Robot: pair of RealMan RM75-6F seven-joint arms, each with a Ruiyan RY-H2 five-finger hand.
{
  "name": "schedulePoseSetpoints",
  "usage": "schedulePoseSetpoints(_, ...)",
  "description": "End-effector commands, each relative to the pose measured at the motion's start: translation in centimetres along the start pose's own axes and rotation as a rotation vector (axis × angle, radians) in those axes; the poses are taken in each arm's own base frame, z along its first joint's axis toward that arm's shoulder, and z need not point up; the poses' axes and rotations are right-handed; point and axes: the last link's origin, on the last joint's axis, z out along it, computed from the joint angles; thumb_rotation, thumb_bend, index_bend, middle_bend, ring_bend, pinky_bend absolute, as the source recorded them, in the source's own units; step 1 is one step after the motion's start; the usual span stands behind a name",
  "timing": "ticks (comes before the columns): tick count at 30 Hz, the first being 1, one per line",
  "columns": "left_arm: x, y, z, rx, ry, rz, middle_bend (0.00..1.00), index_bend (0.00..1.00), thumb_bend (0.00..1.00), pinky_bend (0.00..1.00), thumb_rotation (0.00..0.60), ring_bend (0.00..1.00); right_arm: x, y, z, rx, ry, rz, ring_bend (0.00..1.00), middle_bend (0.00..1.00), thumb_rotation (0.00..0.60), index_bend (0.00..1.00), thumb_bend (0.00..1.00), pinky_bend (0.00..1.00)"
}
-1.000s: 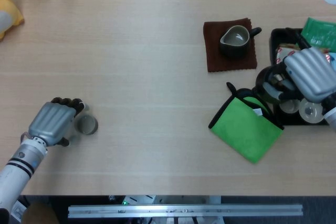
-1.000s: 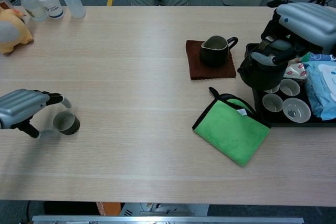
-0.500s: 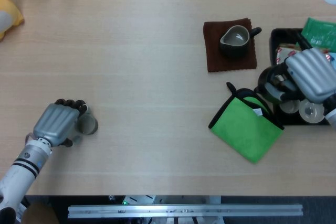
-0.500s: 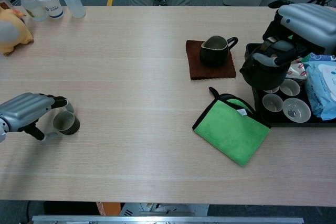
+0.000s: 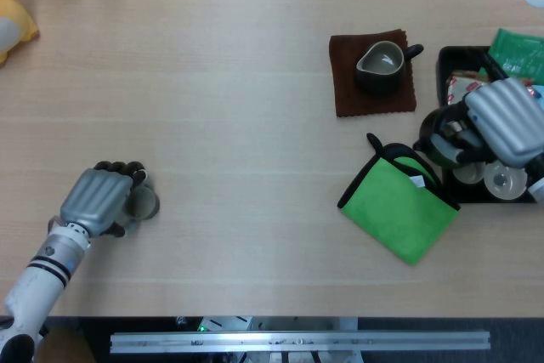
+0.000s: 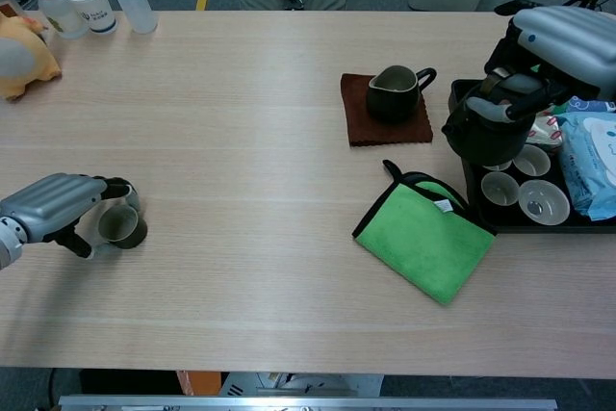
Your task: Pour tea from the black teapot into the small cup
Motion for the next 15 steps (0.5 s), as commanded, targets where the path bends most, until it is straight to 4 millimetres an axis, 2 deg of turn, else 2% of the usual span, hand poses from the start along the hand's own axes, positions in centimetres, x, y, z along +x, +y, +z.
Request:
schedulePoseSetpoints(1,0.0,0.2,0.2,-0.001,0.005,-0.019,0.2,0.31,0.27,0.21,0.6,0.2,0.0,0.0,0.0,-0.001,0.0,0.002,0.86,0.91,0.52,1.0,0.32,0.0)
schedulePoseSetpoints(15,1.6,1.5,1.1,-0.051,0.023,-0.027,0.22,0.36,0.27,0.21,0.6,0.21,0.3,0.0,0.0,0.002,0.006,0.008,0.86,0.91,0.529,1.0,0.32,0.0)
